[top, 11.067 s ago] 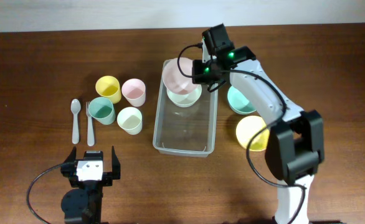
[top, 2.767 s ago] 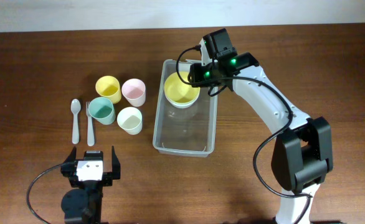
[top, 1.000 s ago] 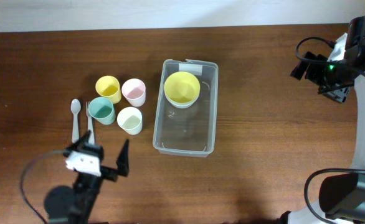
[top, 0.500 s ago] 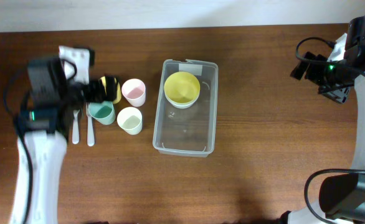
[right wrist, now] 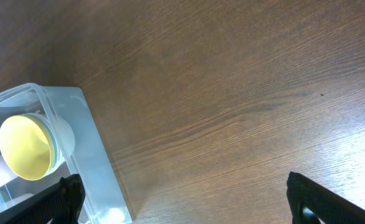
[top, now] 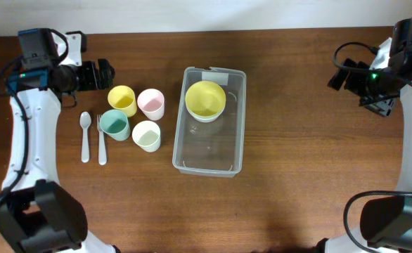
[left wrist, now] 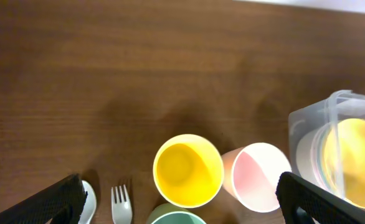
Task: Pack container
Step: 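Move left gripper to the yellow cup and grasp its rim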
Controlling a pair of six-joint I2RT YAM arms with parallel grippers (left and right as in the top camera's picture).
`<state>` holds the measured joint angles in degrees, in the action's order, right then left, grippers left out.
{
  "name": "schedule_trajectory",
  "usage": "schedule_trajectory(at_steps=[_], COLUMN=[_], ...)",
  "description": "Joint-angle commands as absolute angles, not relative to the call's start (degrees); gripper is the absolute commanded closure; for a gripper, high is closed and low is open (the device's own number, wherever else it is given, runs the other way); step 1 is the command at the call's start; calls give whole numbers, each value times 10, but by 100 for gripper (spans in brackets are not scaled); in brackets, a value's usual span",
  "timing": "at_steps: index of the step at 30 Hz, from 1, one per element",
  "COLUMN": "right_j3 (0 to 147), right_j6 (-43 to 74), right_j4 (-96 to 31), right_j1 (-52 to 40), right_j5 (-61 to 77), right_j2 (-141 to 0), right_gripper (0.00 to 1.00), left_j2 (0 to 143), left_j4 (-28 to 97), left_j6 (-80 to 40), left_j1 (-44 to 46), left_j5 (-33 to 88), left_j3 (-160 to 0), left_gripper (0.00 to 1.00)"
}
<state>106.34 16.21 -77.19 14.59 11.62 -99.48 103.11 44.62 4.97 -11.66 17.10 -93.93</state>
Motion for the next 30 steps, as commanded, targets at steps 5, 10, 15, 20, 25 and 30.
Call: schedule_trajectory(at_steps=[5, 10, 15, 20, 25, 30], right_j3=[1068, 1068, 1068, 1068, 1068, 1068], right_j6=[159, 159, 159, 159, 159, 159], right_j4=[-771, -772, -771, -772, -771, -771], right_j1=[147, 147, 147, 147, 147, 147], right_j5=[115, 115, 115, 115, 115, 115], right_j2=[-991, -991, -991, -991, -991, -991], right_gripper=[1, 1, 1, 1, 1, 1], left_j2=[1101, 1143, 1176, 1191, 1213, 1246], left_j4=[468, 474, 449, 437, 438, 435], left_j6=[59, 60, 63, 63, 63, 63], left_j1=[-118, -117, -117, -116, -112, -98], left_j5=[152, 152, 136, 137, 141, 141], left_j3=[-954, -954, -954, -954, -954, -954], left_gripper=[4, 28, 31, 39, 46, 52])
